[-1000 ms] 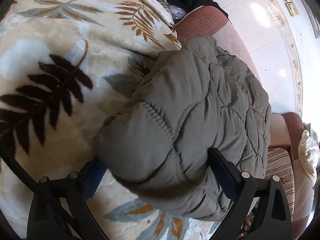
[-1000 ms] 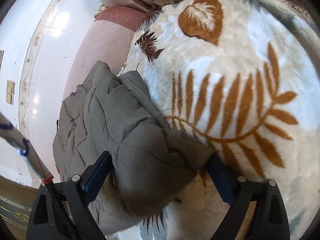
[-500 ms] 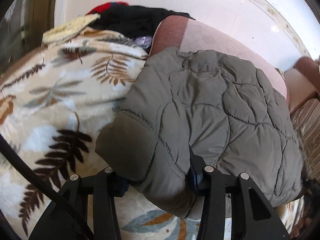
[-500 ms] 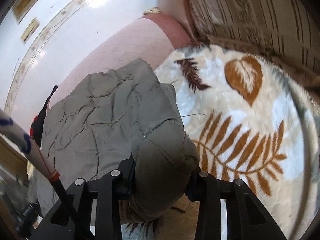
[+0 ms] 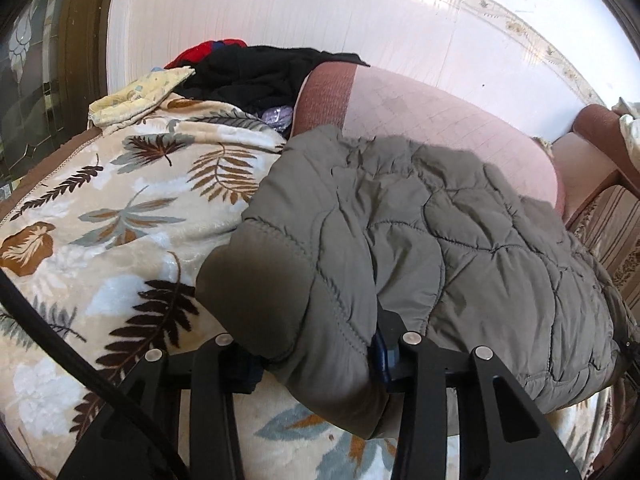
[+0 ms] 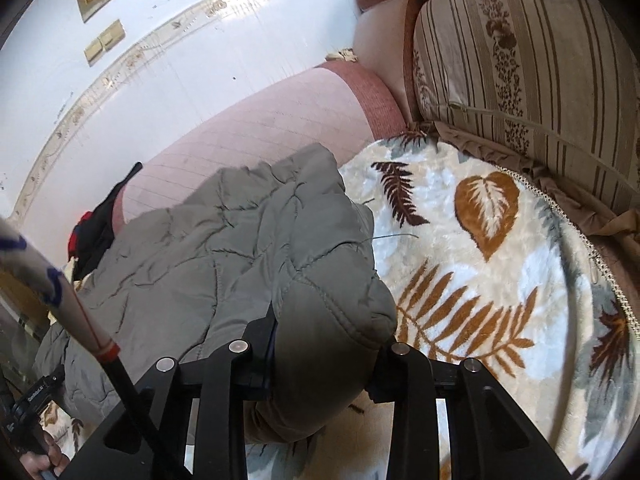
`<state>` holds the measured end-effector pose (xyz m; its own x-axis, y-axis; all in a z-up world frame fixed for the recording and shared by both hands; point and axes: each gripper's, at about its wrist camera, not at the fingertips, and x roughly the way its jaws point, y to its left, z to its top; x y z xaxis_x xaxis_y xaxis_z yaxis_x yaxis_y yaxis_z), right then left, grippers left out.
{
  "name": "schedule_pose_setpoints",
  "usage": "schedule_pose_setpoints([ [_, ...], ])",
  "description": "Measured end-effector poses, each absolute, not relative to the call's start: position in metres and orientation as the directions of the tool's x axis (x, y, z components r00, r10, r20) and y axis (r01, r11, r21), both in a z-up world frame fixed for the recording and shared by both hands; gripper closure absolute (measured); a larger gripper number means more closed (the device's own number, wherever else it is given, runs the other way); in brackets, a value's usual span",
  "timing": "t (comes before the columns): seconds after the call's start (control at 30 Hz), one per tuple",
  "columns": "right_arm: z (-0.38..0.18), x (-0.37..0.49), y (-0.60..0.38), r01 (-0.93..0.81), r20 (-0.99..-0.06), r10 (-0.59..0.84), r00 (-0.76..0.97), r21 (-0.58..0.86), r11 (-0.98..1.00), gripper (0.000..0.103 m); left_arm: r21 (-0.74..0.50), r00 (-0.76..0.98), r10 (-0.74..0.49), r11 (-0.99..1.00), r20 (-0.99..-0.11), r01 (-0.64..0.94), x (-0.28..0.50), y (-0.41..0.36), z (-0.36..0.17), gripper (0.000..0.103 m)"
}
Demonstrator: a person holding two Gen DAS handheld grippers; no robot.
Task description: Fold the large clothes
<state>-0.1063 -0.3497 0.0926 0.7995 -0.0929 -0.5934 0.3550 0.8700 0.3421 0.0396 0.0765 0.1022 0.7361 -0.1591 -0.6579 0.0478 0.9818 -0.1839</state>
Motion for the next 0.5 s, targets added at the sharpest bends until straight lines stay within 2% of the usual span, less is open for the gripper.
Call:
schedule_pose_setpoints([
  [0.23,0.123,-0.152,-0.343,0.311,-0.532,-0.082,0.843,0.357,0.881,0.069,-0.213,0.762,-0.185,0.975,-0.621,0.063,-0.010,0.089,0.127,0.063],
  [0.5,0.114,-0.229,-0.331,0.266,-0.524,-0.035,0.851,0.371,0.890,0.069,-0.203,0.751,-0.171,0.978,-0.638,0.050,-0.101,0.108,0.111,0.063],
])
